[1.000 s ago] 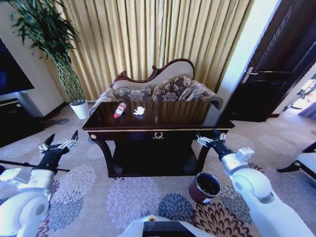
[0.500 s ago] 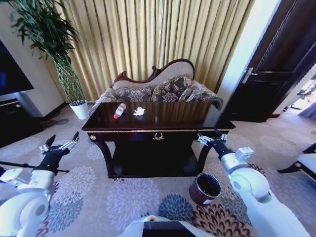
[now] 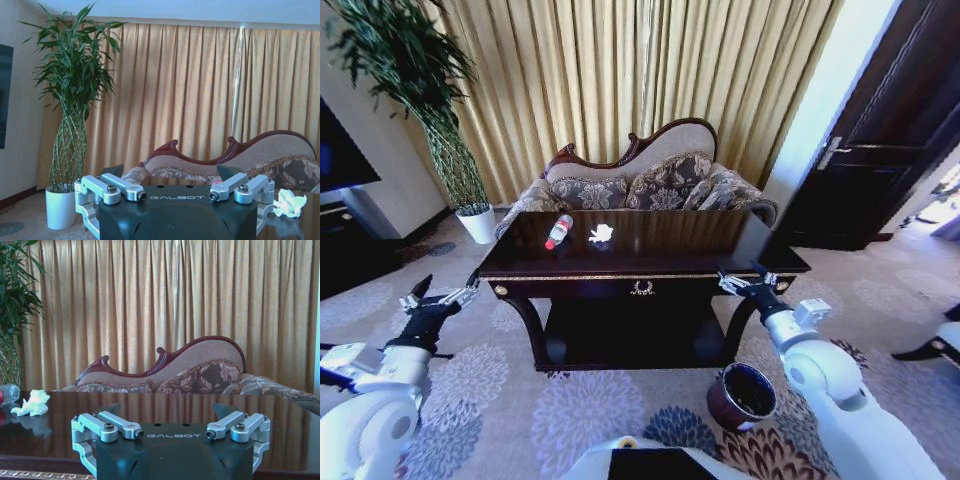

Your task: Move to the front of the table and place the trash on the table into the trash bin.

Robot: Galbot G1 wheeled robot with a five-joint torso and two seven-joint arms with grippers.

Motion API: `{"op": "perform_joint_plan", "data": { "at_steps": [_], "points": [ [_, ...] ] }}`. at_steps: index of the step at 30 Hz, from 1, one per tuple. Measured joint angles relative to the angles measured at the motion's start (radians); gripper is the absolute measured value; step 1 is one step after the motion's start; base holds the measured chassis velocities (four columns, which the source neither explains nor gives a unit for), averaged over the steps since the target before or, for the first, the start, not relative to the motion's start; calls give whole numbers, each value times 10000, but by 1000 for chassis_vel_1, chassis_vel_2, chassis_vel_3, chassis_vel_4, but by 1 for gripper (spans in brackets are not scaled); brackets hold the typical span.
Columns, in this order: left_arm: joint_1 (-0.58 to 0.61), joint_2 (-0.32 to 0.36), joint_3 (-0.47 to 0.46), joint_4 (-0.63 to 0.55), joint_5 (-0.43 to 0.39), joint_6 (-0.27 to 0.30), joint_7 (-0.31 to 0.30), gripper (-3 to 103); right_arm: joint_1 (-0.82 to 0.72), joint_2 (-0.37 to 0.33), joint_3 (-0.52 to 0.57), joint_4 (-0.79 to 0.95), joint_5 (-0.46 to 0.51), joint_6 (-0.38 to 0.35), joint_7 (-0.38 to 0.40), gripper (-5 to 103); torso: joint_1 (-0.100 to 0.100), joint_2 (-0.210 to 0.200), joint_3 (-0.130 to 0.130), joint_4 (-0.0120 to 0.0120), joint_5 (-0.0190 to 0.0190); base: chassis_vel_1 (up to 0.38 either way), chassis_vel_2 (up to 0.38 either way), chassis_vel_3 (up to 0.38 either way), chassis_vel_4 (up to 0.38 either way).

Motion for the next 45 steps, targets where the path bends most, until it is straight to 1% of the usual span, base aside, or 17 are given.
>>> {"op": "perform_joint_plan", "data": {
  "at_steps": [31,34,36,38,40,41,43,45],
  "points": [
    [-49,-28,87,59,37,-16,3,100,123,-56,-110,-141,37,15,-51,100,0,0,0,-1,0,-101,97,95,-99],
    [-49,-61,75,45,38,-20,2,100,68,-112,-158,-88,-6,19,-163,100,0,0,-1,-2,1,-85,76,74,-73],
    [-45,-115,10,-18,42,-20,-15,100,-11,-274,-200,49,15,25,-497,100,2,-1,0,-2,1,-62,67,43,-58],
    [-34,-156,-38,-59,42,-21,-22,100,12,-414,-243,81,165,32,-592,100,2,-1,1,-3,0,0,0,0,0],
    [4,-266,-123,-151,43,-21,-32,100,208,-869,-385,69,883,42,-655,100,1,0,0,1,0,0,0,0,0],
    [4,-266,-123,-151,43,-21,-32,100,208,-869,-385,69,883,42,-655,100,1,0,0,1,0,0,0,0,0],
    [33,-340,-176,-208,43,-21,-39,100,415,-1452,-491,-36,1548,42,-879,100,-2,0,-1,0,0,0,0,0,0],
    [37,-353,-189,-224,42,-21,-41,100,458,-1545,-514,-55,1675,43,-900,100,-2,1,-2,0,-1,0,0,0,0]
  ]
}}
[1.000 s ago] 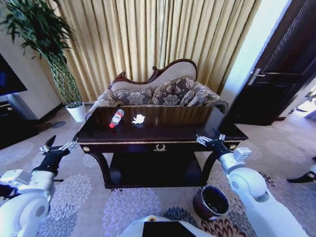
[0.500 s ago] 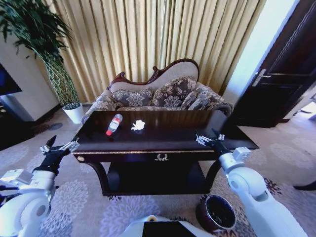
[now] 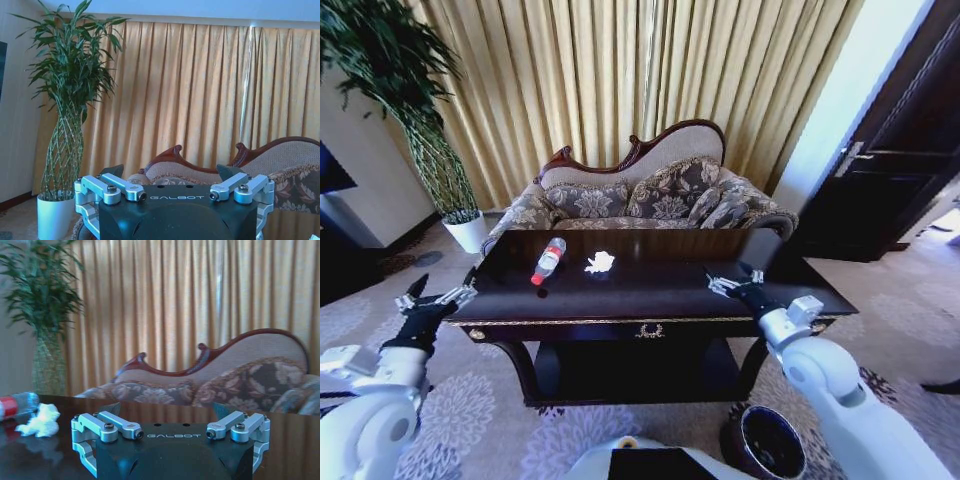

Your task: Move to the front of the table and place the trash on the table into the trash bin.

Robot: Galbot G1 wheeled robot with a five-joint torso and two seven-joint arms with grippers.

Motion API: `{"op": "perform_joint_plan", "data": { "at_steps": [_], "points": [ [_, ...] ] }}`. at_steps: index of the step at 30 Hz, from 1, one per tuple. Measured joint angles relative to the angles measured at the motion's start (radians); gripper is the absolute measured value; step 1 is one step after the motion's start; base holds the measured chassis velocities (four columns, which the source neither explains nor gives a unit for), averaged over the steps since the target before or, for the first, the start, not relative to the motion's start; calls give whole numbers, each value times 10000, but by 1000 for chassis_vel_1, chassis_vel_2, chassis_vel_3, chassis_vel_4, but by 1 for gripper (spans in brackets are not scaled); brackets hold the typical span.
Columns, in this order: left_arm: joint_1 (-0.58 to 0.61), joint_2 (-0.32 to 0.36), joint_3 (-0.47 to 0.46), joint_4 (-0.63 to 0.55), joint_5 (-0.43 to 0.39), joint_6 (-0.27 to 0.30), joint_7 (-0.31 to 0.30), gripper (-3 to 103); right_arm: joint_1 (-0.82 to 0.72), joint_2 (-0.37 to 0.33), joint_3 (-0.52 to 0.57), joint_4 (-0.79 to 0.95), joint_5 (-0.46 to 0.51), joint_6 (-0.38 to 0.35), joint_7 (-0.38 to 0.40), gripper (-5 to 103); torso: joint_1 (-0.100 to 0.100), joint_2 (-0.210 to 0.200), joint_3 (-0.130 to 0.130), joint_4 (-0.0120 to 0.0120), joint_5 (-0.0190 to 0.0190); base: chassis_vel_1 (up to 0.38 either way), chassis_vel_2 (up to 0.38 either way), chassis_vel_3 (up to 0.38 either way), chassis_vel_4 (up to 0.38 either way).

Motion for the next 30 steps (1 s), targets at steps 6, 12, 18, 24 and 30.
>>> {"op": "perform_joint_plan", "data": {
  "at_steps": [6,12,18,24,30],
  "points": [
    [61,-23,-111,-86,-8,5,-5,100,316,-570,-256,-159,553,-5,-92,100,1,-1,1,-1,3,0,0,0,0],
    [137,-131,-147,-121,-3,12,-14,100,649,-1330,-695,-120,992,-88,-118,100,0,0,0,-2,1,0,0,0,0],
    [134,-234,-98,-163,28,31,-20,100,1947,-2374,-1955,-540,1713,-322,-107,100,1,-1,2,-2,3,0,0,0,0],
    [127,-340,-35,-178,143,38,-53,100,4751,-2807,-4421,-1262,2279,-633,-94,100,1,-1,2,2,-2,0,0,0,0],
    [148,-381,-70,-237,161,49,-166,100,7091,-2638,-6773,-1813,3022,-1023,-72,100,2,-2,3,-1,3,0,0,0,0]
  ]
}}
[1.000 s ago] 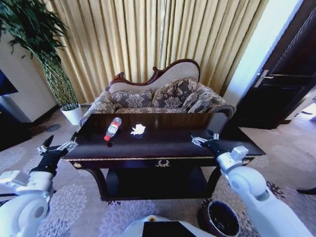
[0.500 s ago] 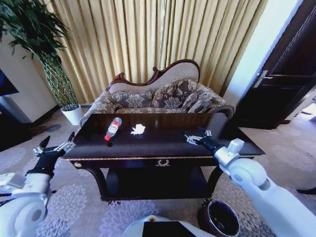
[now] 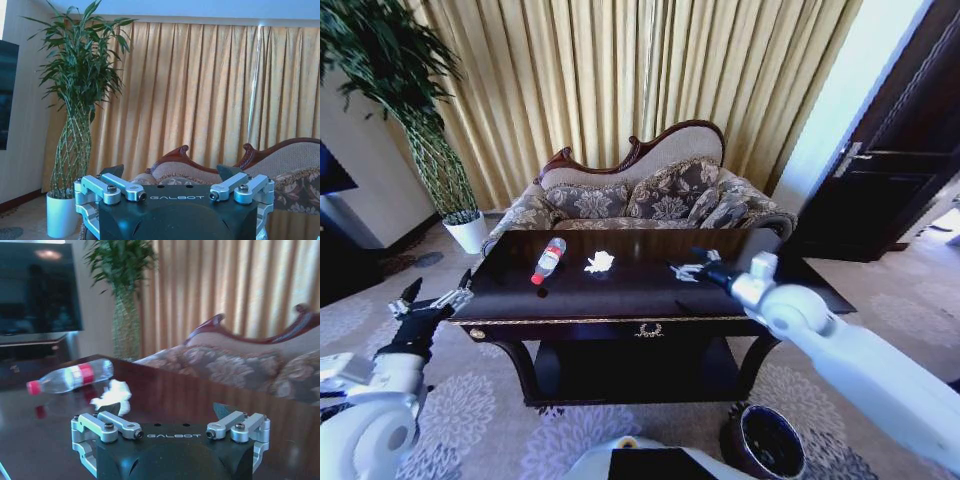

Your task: Move to the front of the table and place the trash on the table into the trash bin.

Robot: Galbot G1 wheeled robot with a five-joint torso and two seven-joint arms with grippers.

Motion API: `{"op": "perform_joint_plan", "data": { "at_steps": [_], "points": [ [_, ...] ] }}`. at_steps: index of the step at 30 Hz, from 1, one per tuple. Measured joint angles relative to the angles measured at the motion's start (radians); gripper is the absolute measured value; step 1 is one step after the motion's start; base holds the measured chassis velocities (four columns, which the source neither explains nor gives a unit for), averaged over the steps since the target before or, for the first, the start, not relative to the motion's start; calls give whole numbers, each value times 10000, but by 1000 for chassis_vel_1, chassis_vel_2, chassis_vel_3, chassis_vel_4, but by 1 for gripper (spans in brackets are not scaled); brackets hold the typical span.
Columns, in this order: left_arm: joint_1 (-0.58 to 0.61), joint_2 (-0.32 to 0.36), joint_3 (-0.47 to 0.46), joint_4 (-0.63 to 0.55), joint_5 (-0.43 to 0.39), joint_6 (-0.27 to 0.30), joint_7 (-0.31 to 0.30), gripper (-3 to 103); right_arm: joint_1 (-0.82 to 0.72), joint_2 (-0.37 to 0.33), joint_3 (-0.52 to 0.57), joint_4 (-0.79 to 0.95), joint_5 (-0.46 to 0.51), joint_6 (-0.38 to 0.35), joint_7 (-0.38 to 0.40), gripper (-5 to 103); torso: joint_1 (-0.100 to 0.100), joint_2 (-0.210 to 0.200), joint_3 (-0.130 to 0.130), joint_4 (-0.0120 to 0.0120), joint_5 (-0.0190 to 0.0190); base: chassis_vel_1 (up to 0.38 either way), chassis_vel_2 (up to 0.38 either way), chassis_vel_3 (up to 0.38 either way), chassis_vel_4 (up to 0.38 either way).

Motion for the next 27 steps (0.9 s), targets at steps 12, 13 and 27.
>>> {"op": "perform_joint_plan", "data": {
  "at_steps": [12,13,27],
  "points": [
    [173,-159,-107,-204,140,25,-80,100,4120,1545,-4020,-1861,432,-464,48,100,1,0,0,3,-5,0,0,0,0],
    [183,-192,-159,-205,148,25,-80,100,4333,1697,-4230,-2020,433,-524,52,100,1,1,0,0,-4,0,0,0,0],
    [219,-360,-236,-321,217,25,-137,100,5630,3150,-5042,-2838,843,-2378,1517,100,0,1,-1,0,-4,0,0,0,0]
  ]
}}
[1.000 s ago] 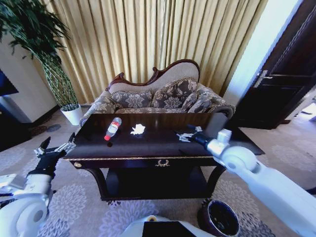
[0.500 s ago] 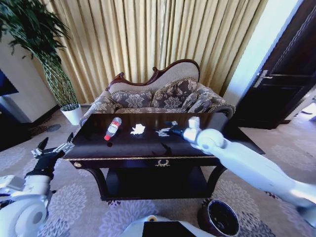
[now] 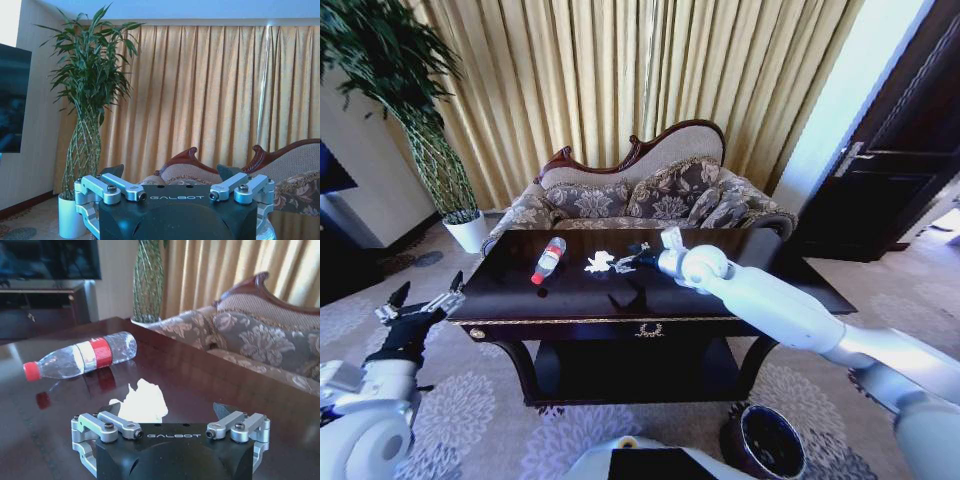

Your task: Move to the front of the table and place the trash on the table into the trash bin.

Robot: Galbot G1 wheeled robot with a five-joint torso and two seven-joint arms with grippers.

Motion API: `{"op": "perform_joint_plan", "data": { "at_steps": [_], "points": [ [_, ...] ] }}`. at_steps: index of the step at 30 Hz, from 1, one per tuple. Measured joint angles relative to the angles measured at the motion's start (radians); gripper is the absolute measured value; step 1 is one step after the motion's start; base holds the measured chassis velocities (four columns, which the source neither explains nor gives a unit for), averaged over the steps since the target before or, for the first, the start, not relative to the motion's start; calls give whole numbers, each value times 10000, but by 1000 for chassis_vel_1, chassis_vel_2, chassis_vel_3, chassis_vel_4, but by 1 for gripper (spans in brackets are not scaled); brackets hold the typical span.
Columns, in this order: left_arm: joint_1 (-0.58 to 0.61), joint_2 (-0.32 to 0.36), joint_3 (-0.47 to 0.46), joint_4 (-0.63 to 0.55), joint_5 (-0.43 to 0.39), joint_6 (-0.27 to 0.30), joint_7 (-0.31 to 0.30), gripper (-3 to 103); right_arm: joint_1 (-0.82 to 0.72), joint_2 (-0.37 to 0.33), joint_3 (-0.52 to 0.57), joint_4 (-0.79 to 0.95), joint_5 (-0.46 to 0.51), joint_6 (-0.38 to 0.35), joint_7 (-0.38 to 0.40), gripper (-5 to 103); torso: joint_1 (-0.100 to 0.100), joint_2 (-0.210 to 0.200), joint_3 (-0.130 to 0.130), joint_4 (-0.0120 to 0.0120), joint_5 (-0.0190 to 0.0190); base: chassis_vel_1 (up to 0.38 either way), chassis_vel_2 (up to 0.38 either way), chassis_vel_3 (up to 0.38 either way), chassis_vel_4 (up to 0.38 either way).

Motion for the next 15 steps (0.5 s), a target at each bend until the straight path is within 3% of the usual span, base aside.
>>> {"op": "perform_joint_plan", "data": {
  "at_steps": [7,15],
  "points": [
    [30,-50,-30,-3,7,0,-15,100,221,581,-26,-330,458,-902,602,100,0,1,0,1,0,0,0,0,0],
    [18,-59,-56,31,13,0,-18,100,253,1017,-170,-641,456,-980,720,100,0,0,0,0,1,0,0,0,0]
  ]
}}
